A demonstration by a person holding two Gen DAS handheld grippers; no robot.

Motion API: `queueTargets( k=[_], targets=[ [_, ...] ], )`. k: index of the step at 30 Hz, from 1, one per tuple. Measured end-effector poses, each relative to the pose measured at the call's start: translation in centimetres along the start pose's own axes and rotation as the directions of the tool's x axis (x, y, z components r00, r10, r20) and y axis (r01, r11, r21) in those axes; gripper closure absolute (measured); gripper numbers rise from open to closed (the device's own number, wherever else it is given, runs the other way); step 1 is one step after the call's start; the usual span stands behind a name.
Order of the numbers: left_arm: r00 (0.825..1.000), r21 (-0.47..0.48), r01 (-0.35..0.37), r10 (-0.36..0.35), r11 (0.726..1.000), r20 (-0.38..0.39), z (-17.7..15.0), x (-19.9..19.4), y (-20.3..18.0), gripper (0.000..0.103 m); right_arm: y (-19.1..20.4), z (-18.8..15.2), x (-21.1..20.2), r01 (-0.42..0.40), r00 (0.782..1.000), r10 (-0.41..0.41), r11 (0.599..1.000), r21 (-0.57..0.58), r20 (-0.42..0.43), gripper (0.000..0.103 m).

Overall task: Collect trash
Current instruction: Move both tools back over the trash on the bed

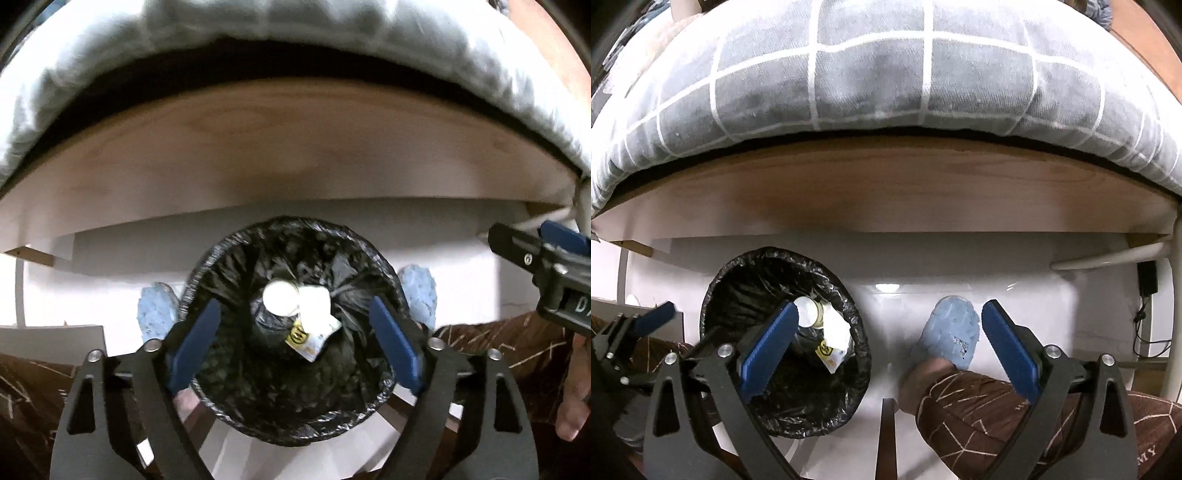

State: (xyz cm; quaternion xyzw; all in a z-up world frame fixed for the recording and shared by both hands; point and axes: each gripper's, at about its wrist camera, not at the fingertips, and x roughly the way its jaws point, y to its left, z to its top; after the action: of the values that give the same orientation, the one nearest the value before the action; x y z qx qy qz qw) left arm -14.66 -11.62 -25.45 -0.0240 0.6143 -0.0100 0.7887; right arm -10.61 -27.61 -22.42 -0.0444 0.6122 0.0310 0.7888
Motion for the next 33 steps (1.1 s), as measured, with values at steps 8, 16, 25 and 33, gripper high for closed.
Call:
queueTargets(
  k=[8,16,25,33],
  targets=[
    [0.992,-0.062,-0.041,0.048,0.997,0.116,1.9,-4.6,2.9,0.006,0.8,1.8,-3.8,0.031,0.994,-0.029,0.999,-0.016,0.106,0.008],
    [0.977,-0.089,-0.016,0.034,0.996,0.209,5.0,-10.4,3.5,0.006,1.6,4.4,-9.3,0.046,0.970,-0.039,0.999,-0.021,0.239,0.008],
    [0.964,-0.115,-0.027,0.056,0.993,0.260,11.1,-13.1,4.2,0.006,0.3,10.3,-13.1,0.050,0.936,-0.044,0.999,-0.008,0.349,0.008],
    [0.957,-0.140,-0.046,0.084,0.989,0.276,16.2,-13.6,4.8,0.006,-1.2,15.1,-13.6,0.059,0.912,-0.056,0.998,0.006,0.406,0.008]
  ],
)
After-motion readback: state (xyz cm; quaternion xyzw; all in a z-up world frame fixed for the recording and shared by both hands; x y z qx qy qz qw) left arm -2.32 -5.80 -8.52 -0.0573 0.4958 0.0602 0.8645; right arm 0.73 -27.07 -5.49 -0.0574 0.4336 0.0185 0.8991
